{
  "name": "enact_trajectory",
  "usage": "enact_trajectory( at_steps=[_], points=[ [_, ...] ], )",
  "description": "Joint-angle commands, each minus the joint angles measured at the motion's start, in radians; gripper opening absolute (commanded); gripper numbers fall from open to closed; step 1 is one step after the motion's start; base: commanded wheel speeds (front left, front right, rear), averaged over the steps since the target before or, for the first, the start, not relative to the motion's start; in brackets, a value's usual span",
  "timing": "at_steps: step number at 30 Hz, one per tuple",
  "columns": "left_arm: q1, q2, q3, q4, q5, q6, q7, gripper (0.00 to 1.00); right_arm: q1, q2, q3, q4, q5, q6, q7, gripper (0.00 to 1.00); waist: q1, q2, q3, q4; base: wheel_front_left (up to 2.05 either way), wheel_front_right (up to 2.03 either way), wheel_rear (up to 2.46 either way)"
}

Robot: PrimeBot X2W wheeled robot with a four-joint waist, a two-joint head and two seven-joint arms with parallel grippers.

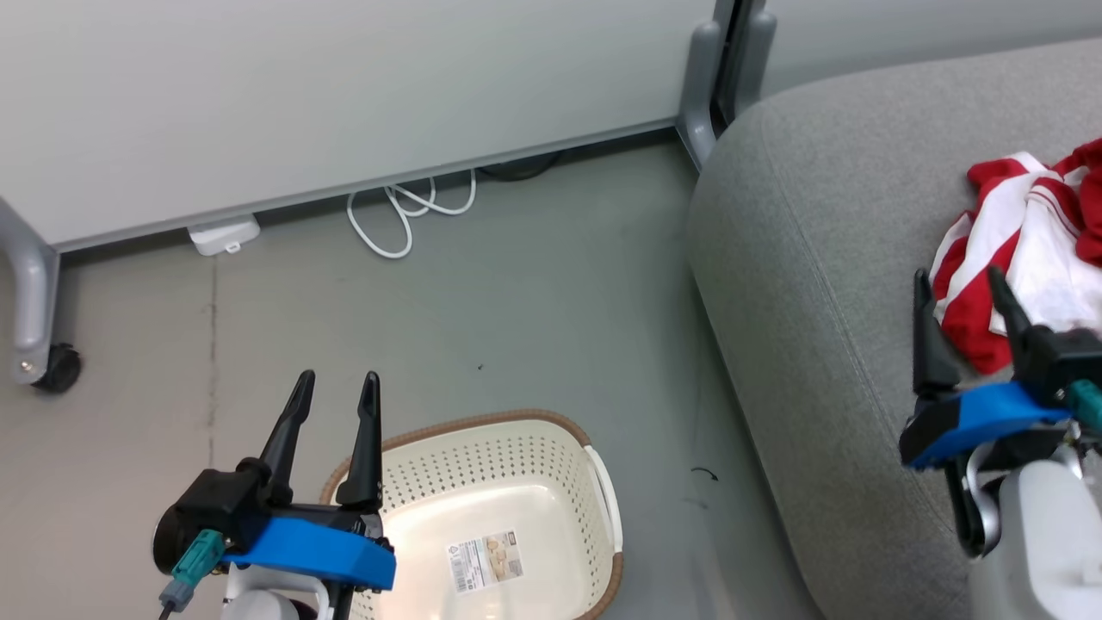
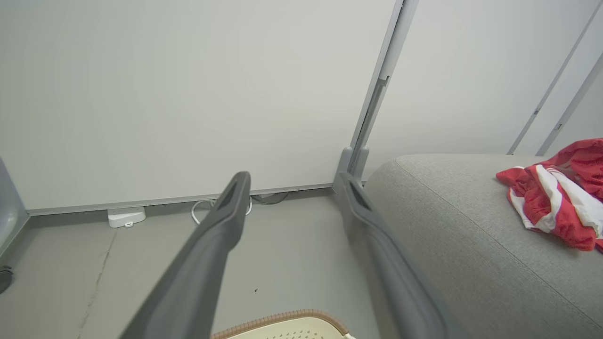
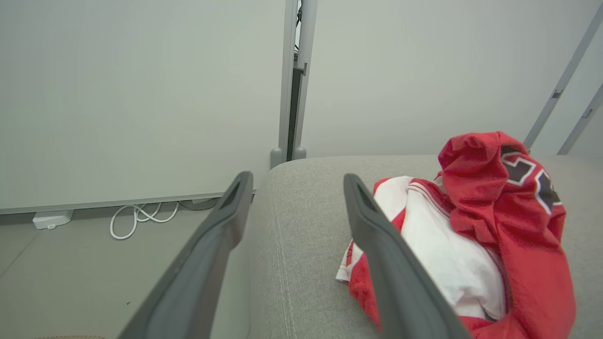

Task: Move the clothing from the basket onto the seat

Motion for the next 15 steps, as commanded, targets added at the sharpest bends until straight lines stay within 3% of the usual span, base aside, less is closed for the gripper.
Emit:
enact_trajectory(
  at_steps=[1, 15],
  points=[
    [0.008, -0.002, 0.006, 0.006, -0.001, -0.001, -0.003, 1.00, 0.029, 0.005, 0.009, -0.016, 0.005, 0.000, 0.006, 1.00, 0.0003, 0.0000, -0.021, 0.014, 0.00, 0.00, 0.00],
    [0.068, -0.020, 0.070, 0.083, -0.006, -0.001, -0.003, 1.00, 0.277, 0.032, 0.124, -0.204, 0.045, 0.000, 0.063, 1.00, 0.0003, 0.0000, -0.121, 0.105, 0.00, 0.00, 0.00]
  ],
)
